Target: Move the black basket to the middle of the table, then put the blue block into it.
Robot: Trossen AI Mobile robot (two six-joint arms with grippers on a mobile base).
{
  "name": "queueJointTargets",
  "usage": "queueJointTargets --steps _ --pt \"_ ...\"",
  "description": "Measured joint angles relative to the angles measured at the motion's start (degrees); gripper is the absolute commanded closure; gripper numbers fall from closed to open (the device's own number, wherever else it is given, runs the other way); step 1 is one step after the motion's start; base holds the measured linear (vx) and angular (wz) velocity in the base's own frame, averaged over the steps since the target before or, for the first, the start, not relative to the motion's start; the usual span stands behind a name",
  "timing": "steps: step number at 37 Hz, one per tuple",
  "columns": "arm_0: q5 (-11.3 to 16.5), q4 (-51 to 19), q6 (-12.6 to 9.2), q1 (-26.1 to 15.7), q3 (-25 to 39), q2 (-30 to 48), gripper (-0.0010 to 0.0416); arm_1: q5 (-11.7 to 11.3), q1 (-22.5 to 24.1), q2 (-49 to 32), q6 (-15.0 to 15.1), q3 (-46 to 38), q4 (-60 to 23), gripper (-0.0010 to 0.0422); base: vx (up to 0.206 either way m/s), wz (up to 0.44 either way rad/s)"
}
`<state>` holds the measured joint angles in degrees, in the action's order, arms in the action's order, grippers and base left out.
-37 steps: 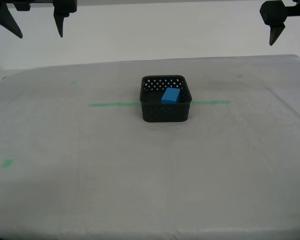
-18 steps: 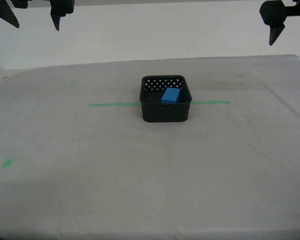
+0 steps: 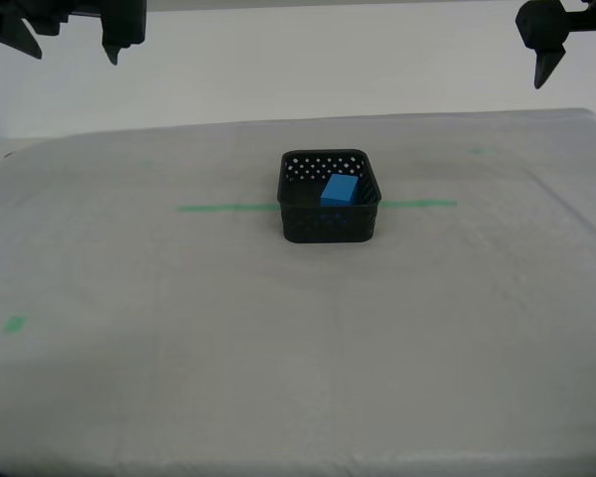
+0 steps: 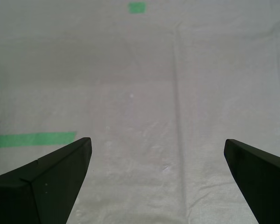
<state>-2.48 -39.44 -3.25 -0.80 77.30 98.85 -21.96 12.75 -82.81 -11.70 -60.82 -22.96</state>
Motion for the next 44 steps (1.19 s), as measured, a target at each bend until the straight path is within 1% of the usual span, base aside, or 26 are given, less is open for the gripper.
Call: queueJointTargets --steps 3,8,44 --pt "0.0 0.0 0.0 0.0 0.0 0.0 0.0007 -1.4 0.0 0.0 0.4 0.1 0.2 0.0012 0.0 0.0" --pt "0.0 0.0 0.0 0.0 0.0 0.0 0.0007 -2.6 -0.1 0.0 0.9 0.0 0.2 0.0012 0.0 0.0" --pt "0.0 0.4 0.0 0.0 0.0 0.0 0.0007 -2.6 0.0 0.0 1.2 0.0 0.3 0.0012 0.0 0.0"
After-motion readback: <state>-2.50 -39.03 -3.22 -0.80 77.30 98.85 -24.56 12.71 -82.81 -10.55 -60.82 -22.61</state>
